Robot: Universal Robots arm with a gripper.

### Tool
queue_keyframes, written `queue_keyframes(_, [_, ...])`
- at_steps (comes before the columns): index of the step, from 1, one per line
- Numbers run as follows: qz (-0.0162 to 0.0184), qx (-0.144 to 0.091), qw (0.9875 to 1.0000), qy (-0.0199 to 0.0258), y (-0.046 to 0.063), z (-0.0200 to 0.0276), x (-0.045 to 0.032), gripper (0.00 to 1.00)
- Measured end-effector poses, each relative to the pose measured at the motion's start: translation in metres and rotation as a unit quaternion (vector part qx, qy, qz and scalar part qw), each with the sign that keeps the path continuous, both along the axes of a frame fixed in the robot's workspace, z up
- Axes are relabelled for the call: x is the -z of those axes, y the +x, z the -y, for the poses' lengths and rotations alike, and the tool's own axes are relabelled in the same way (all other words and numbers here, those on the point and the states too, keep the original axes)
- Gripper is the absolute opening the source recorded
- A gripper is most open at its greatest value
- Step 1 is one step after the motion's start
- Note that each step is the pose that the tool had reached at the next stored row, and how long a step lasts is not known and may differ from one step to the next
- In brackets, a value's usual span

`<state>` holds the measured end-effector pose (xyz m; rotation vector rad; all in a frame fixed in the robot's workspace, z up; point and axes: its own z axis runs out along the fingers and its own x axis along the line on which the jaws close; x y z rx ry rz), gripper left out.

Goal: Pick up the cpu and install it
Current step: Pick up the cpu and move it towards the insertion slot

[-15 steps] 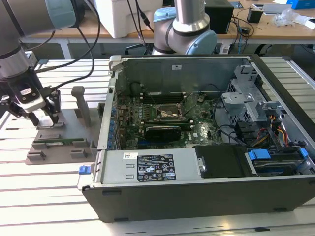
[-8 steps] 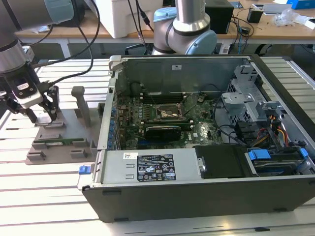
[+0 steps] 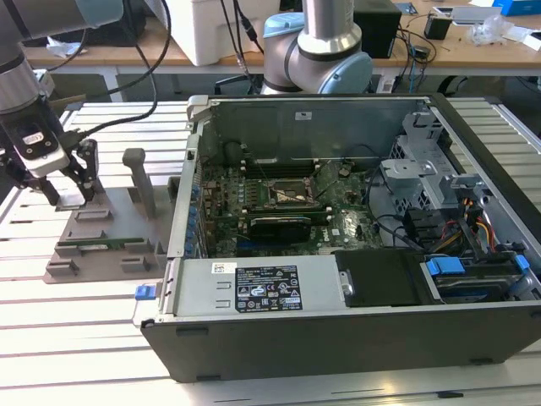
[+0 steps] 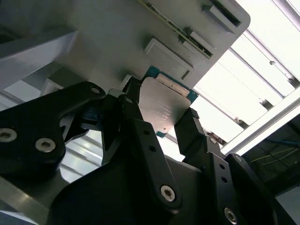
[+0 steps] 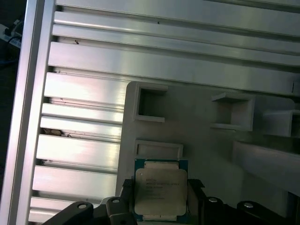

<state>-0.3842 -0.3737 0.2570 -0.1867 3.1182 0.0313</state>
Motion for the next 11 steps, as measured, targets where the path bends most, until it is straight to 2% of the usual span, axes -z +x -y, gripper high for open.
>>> queue_keyframes(5, [0.0,0.0,1.0,0.0,0.0,0.0,-0.0091,0.55])
queue_keyframes(11, [0.0,0.0,1.0,0.0,0.0,0.0,-0.0234,0.55])
